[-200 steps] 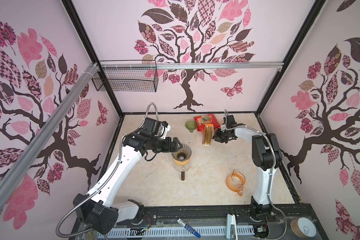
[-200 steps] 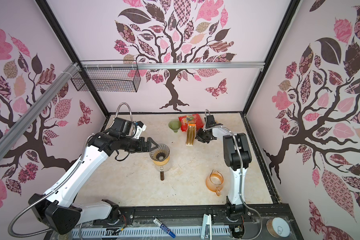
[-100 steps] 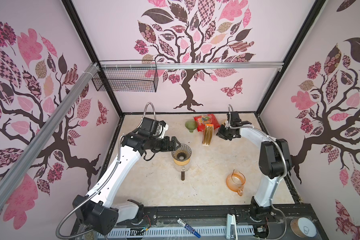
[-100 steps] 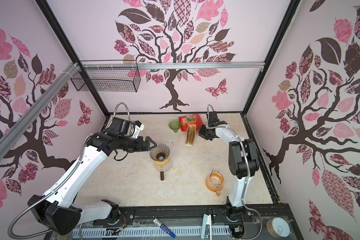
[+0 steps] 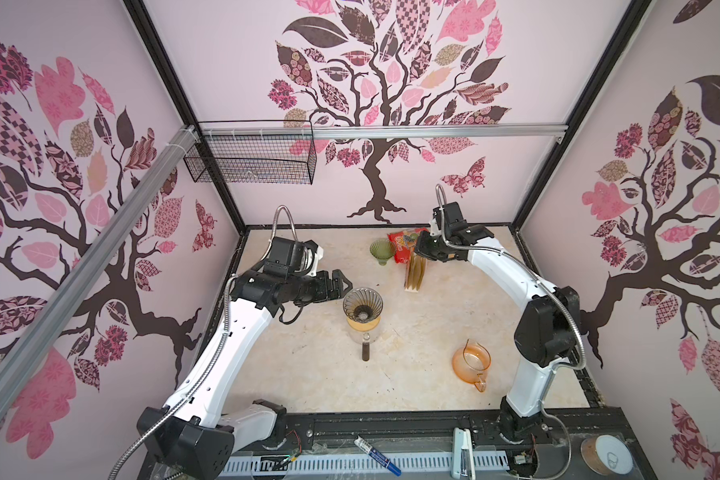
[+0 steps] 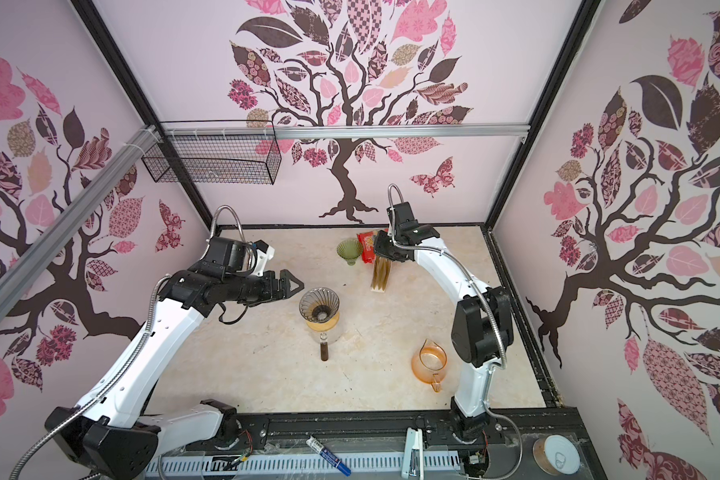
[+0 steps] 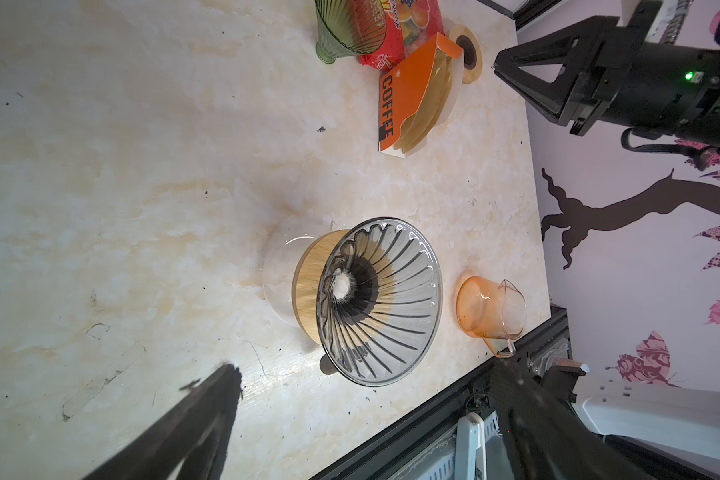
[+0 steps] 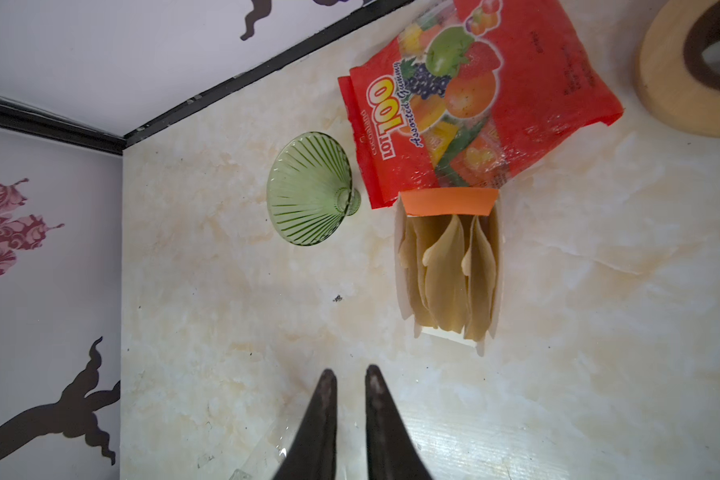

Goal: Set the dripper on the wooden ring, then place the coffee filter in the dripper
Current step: 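Lower the right gripper over the paper filters in the orange box, then push the right gripper fingers into the box and close on a paper filter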

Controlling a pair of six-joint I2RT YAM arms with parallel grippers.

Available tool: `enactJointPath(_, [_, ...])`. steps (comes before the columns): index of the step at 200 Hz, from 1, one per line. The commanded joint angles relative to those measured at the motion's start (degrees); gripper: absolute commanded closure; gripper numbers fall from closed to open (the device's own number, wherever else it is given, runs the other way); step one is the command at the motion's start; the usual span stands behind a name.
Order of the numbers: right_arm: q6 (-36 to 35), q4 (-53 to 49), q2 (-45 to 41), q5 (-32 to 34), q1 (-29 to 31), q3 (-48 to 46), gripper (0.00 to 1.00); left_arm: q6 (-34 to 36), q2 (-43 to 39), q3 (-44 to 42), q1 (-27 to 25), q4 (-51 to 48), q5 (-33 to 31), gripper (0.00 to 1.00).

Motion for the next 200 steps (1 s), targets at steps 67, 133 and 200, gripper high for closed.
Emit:
enactJointPath(67, [3.6, -6.9, 12.0, 5.6, -0.2, 12.1, 0.87, 0.2, -1.0, -1.0, 0.4, 0.1, -1.1, 0.03])
enactJointPath(133, [5.0, -9.4, 15.4, 7.6, -0.2, 14.5, 0.89, 0.4, -1.0, -0.9, 0.5, -0.3, -1.6, 0.03])
enactJointPath(200, [5.1, -10.5, 18.0, 8.4, -0.2, 16.5, 0.84, 0.4, -0.8, -0.9, 0.5, -0.4, -1.5, 0.03])
